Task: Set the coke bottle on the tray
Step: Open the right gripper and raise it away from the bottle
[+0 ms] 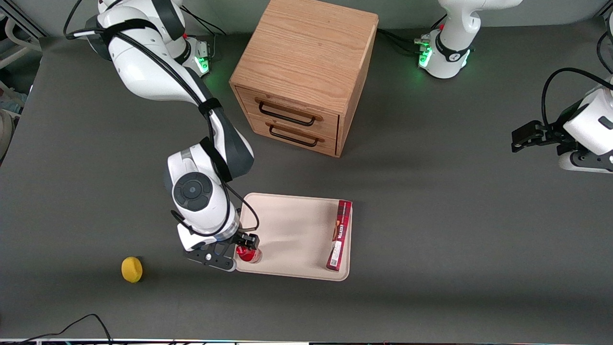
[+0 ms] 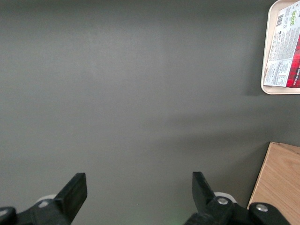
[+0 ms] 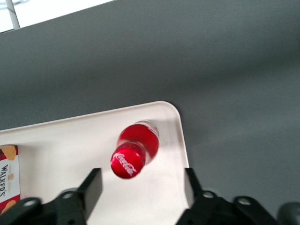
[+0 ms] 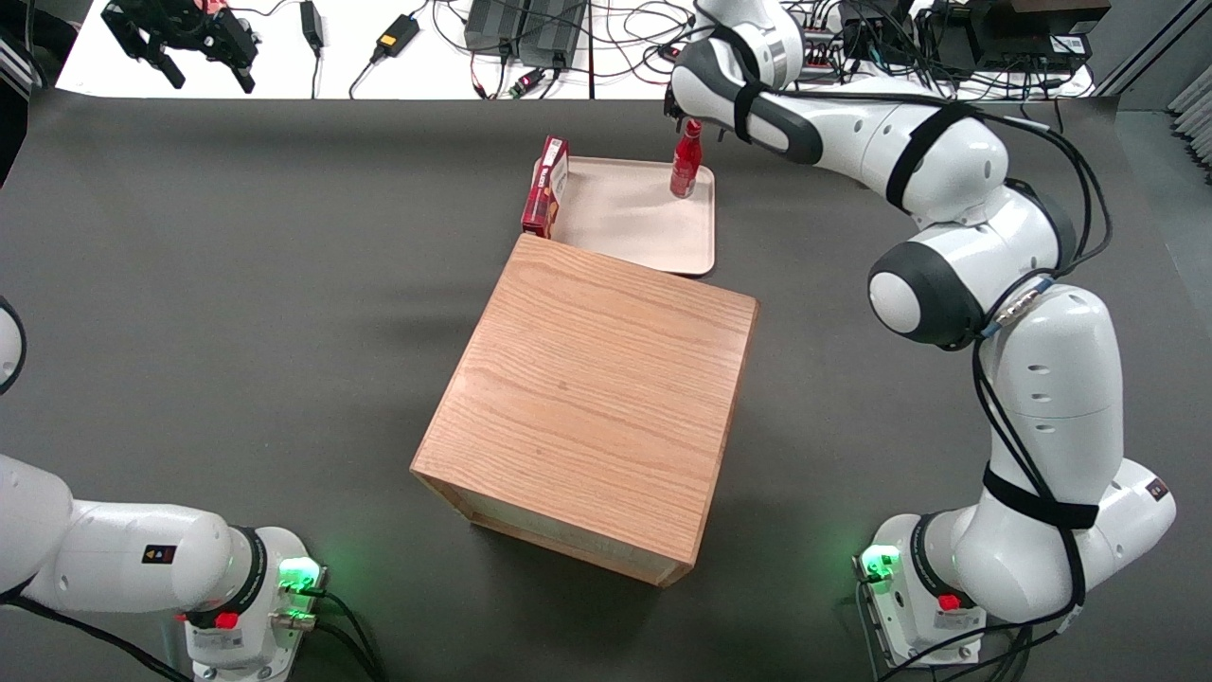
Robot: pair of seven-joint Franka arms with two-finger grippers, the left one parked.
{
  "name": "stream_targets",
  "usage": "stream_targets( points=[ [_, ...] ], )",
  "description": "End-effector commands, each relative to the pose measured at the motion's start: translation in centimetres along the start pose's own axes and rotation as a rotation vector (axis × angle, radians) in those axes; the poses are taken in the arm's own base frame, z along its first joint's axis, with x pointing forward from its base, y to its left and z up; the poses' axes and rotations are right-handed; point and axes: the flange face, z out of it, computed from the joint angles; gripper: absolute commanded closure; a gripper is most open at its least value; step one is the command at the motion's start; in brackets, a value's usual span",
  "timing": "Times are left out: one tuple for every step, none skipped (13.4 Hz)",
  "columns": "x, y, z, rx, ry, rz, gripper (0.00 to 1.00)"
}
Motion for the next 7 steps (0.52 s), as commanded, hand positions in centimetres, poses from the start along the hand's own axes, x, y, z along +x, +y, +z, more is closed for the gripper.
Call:
stream_targets(
  points=[
    [-0.5, 3.8, -4.5, -0.036, -0.037, -0.042, 0.00],
    [-1.1, 5.4, -6.3, -0.032, -0.049, -0.060, 0.00],
    [-2.0, 7.7, -7.7, -0.037, -0.066, -0.085, 0.00],
    [-2.6, 10.7, -9.6, -0.038, -0.077, -0.111, 0.00],
    [-3.7, 13.6, -11.7, -0.026, -0.086, -0.144, 0.00],
    [-4.5, 17.1, -13.4, -0.010, -0.096, -0.166, 0.00],
    [-5.3, 20.0, -15.2, 0.009, -0.098, -0.194, 0.00]
  ],
)
